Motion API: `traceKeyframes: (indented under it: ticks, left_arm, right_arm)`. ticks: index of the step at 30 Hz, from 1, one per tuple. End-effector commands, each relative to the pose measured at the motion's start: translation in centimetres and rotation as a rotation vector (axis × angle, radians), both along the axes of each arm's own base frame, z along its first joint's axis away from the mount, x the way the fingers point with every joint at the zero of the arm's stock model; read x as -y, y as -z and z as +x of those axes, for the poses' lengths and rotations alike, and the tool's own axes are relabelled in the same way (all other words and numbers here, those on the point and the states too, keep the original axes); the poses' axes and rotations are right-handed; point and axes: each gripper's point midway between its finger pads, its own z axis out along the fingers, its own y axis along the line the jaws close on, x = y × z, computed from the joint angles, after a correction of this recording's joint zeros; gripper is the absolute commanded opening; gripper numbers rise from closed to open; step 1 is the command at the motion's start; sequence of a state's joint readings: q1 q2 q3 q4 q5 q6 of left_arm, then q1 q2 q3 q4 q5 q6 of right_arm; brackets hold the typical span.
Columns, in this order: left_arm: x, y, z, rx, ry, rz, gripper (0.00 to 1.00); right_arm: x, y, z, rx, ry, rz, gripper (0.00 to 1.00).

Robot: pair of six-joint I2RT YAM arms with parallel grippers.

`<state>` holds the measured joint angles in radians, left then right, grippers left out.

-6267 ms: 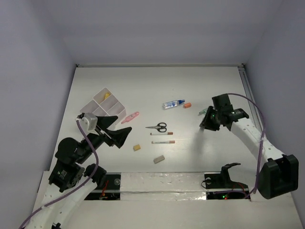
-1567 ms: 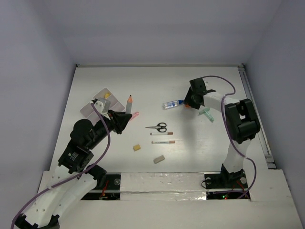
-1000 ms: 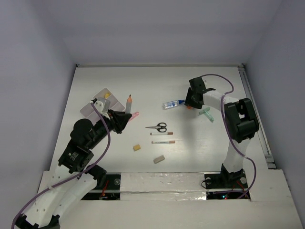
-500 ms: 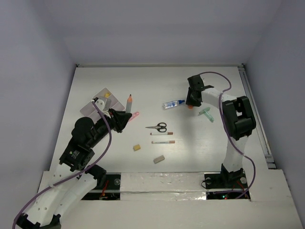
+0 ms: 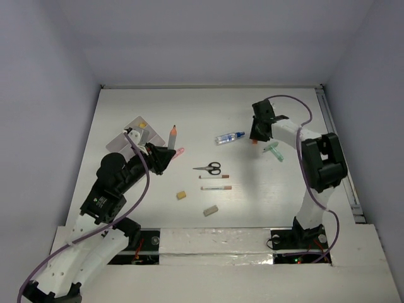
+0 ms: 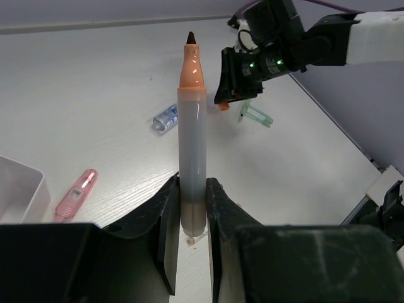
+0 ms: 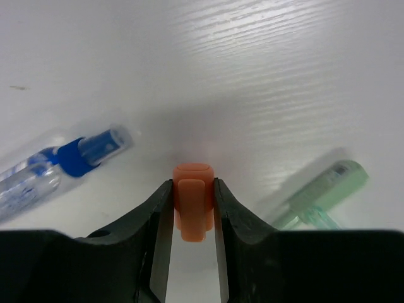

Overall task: Sort the stationery into containers
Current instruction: Close the pen cap on the pen.

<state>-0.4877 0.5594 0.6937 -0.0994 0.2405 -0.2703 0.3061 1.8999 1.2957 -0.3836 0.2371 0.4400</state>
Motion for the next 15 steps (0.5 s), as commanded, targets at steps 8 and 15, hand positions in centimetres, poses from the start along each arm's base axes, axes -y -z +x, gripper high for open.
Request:
traceKeyframes:
  ticks: [8, 15]
  left_arm:
    - [0.2, 0.1, 1.6, 0.004, -0.001, -0.006, 0.00]
    - [-0.4, 1.3, 3.1, -0.036, -0.045, 0.020, 0.00]
  right_arm:
    - [-9.6, -19.2, -0.6, 0.544, -0.240, 0.410, 0.21]
    - [-20.8, -28.3, -4.7, 0.719, -0.484, 0.696, 0.21]
